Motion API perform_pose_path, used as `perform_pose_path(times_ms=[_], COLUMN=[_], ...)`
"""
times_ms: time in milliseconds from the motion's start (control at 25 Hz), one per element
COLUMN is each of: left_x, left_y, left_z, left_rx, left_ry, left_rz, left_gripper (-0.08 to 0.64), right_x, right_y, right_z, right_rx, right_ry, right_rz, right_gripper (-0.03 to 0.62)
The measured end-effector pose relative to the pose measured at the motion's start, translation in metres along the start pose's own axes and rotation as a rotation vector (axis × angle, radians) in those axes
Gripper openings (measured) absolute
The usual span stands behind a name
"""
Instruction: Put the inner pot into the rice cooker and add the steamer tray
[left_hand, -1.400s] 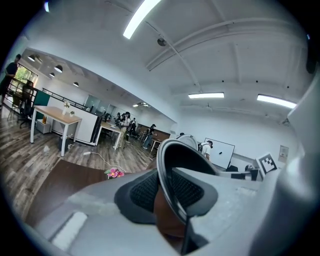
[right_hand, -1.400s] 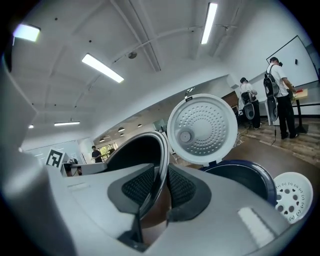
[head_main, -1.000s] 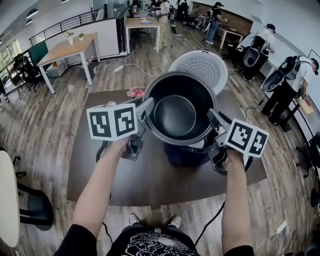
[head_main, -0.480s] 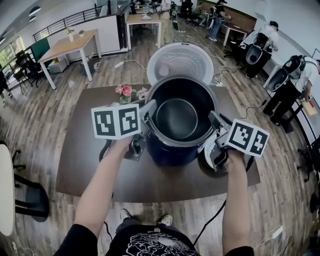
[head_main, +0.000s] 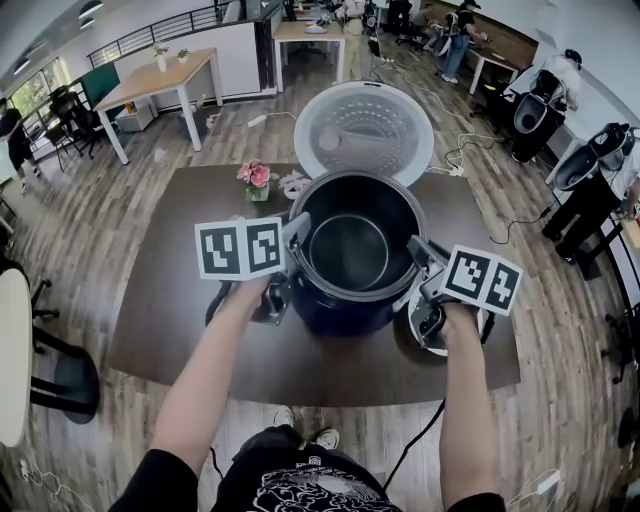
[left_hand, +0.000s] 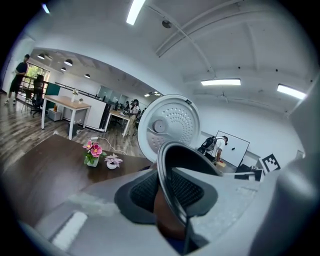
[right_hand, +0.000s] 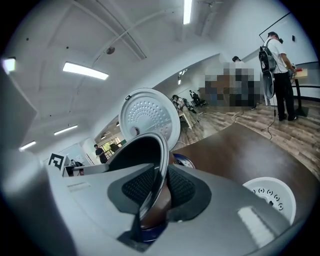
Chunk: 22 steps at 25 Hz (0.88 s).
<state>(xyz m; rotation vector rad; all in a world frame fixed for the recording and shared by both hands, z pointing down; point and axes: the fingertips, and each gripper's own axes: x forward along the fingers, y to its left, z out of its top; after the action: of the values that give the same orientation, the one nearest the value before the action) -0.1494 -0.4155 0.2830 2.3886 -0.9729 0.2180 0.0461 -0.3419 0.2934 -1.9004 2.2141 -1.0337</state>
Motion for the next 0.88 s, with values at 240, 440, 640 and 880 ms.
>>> perform_pose_path(times_ms=[240,440,640,880], left_x=[0.025,0.039,0.041,0.042], left_y=[0.015,0.022,0.022,0.032], left_z=[-0.018,-0.030,-0.035,-0.054], left_rx=[-0.003,0.028,0.107,0.138], left_ry=[0.053,0.109,0.135,0.159], left_rz=[0.016,0.037,0.059,0.078], left_gripper=[0.096,0.107,0.117,0.124], right_x=[0.020,0.028,0.030,0.034], right_y=[-0.022,-0.034,-0.040,-0.044], right_z=[-0.012,-0.017,-0.025,-0.040], right_rx=[0.006,-0.044,-0.110,-0.186], right_ry=[0.046,0.094,0.125,0.133], right_rz=[-0.051,-0.112,-0.168,-0.212], right_gripper=[0.080,0.091,0.101,0.110])
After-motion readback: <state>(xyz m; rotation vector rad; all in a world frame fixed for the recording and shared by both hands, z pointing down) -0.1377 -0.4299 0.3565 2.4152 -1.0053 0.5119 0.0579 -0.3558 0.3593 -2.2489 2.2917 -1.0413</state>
